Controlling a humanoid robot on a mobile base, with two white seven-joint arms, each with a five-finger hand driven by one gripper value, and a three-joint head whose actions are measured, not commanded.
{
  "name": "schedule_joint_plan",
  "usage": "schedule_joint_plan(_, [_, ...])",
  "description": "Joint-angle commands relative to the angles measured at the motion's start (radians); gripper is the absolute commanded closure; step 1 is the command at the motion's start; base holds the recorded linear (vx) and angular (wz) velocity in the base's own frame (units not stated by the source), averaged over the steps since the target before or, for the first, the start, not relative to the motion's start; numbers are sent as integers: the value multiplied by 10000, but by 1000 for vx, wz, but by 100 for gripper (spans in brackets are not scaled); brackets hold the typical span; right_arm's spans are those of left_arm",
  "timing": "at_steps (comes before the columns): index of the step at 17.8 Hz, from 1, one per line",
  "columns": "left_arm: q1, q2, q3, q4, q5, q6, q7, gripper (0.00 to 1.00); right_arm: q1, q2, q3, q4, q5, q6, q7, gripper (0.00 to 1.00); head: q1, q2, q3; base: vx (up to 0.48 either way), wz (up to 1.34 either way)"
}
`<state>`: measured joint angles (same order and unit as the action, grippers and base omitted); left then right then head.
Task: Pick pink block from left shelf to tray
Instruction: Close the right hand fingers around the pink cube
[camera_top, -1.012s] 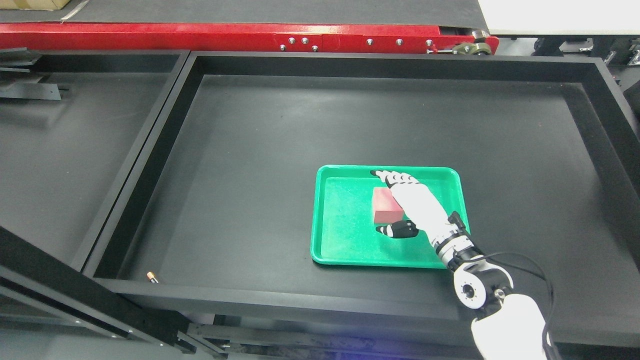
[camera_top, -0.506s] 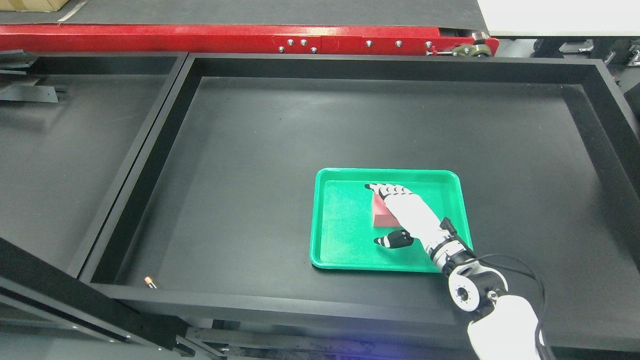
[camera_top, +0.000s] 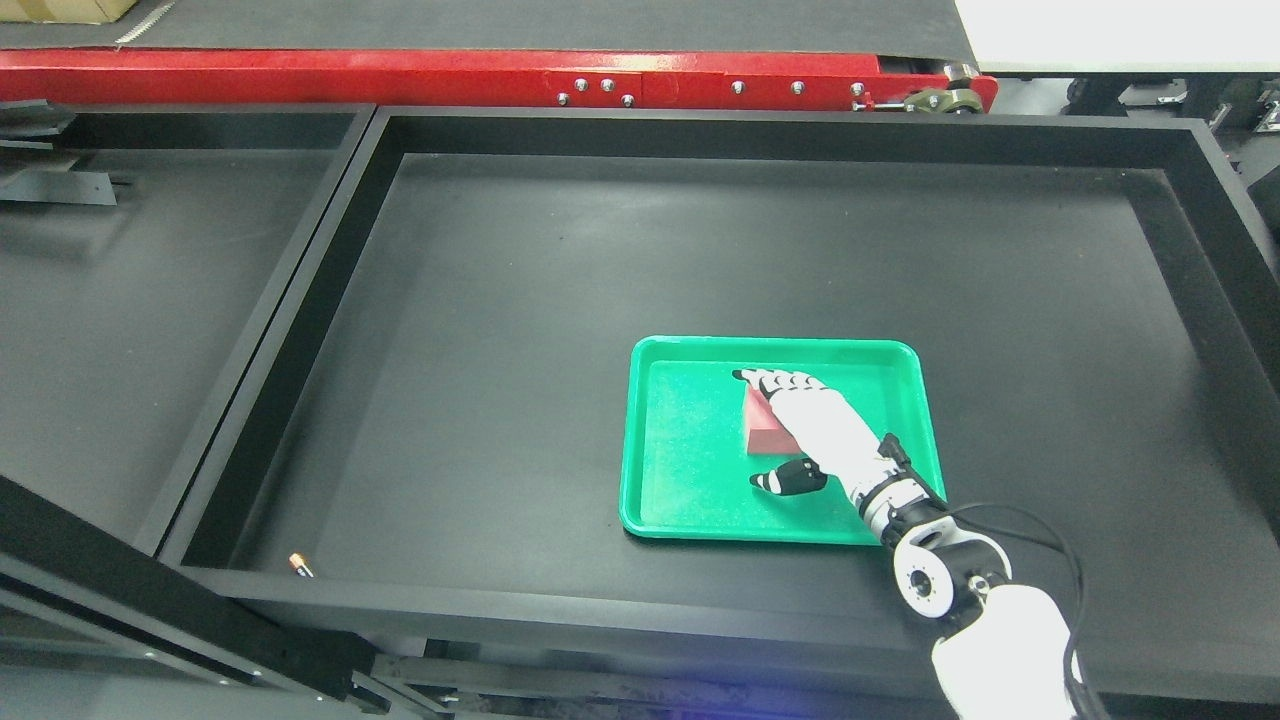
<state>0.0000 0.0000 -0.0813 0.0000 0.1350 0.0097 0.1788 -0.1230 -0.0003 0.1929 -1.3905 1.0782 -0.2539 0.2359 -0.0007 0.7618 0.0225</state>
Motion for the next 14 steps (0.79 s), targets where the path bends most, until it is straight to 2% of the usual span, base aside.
schedule_joint_plan(1, [-307,175,0,-175,0,-5,7,0,-136,-171,49,345,17,8,-119,23,0,0,0,0,0])
schedule_joint_plan(4, [-292,175,0,-175,0,-5,7,0,-136,-171,34,406,17,-8,-241,37,0,0,0,0,0])
schedule_joint_plan(7, [-292,175,0,-175,0,-5,7,0,-136,-171,19,437,32,-23,-517,57,0,0,0,0,0])
schedule_joint_plan(11, [-292,175,0,-175,0,-5,7,0,-136,-171,-58,483,138,-115,-1099,91,0,0,0,0,0])
schedule_joint_plan(14, [-292,175,0,-175,0,-5,7,0,-136,-288,-149,407,523,-252,-2155,96,0,0,0,0,0])
